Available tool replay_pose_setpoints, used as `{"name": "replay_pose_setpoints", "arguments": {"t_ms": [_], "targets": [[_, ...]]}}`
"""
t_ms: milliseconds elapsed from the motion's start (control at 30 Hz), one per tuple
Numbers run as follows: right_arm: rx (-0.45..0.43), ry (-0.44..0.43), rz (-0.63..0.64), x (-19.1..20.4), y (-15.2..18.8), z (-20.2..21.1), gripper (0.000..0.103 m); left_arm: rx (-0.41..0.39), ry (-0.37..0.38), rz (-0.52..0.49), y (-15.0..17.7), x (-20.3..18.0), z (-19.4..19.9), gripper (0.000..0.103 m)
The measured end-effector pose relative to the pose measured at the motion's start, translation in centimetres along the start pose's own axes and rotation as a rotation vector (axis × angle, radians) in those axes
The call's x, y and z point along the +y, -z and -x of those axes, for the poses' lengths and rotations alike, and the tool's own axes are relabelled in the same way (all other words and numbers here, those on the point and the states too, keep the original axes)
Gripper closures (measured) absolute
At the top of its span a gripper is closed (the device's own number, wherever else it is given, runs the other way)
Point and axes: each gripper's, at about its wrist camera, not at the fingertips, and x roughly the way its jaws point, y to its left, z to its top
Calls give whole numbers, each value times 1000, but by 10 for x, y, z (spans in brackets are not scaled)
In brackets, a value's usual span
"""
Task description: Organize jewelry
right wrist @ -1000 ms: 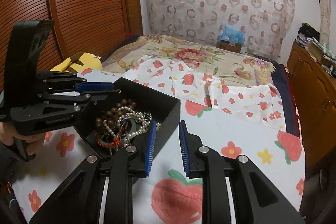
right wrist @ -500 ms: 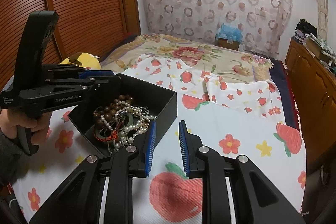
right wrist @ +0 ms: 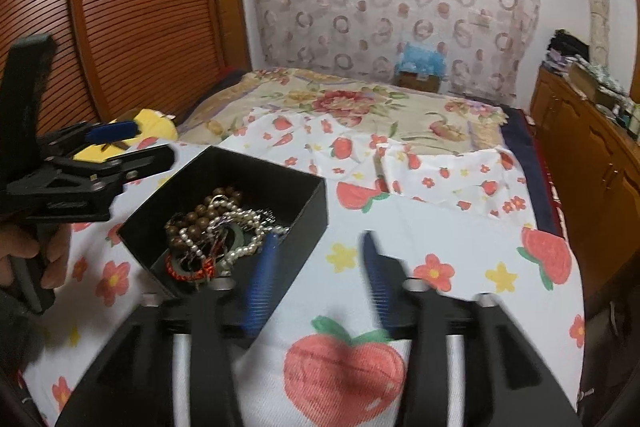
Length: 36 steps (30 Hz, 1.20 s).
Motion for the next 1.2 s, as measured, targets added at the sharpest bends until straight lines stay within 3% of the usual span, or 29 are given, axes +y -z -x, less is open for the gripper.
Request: {"name": "replay_pose_setpoints", "arguments": {"t_ms": [133,200,267,400,700,1200], "targets": [[-12,48,-40,0,0,1,24,5,-22,20,5,9,7,8],[-28,63,-52,1,1,5,8,8,-47,16,8,10,10,8],[-50,85,-56,4,2,10,2,7,-60,15,13,10,17,8],[-42,92,-77,7,3,16,3,21,-84,17,20,11,28,8],[-87,102,-94,29,24,50,3,7,-63,55,49,7,74,8],[-231,112,-119,66,51,145,3,-109,-90,58,72,-2,171,8]]}}
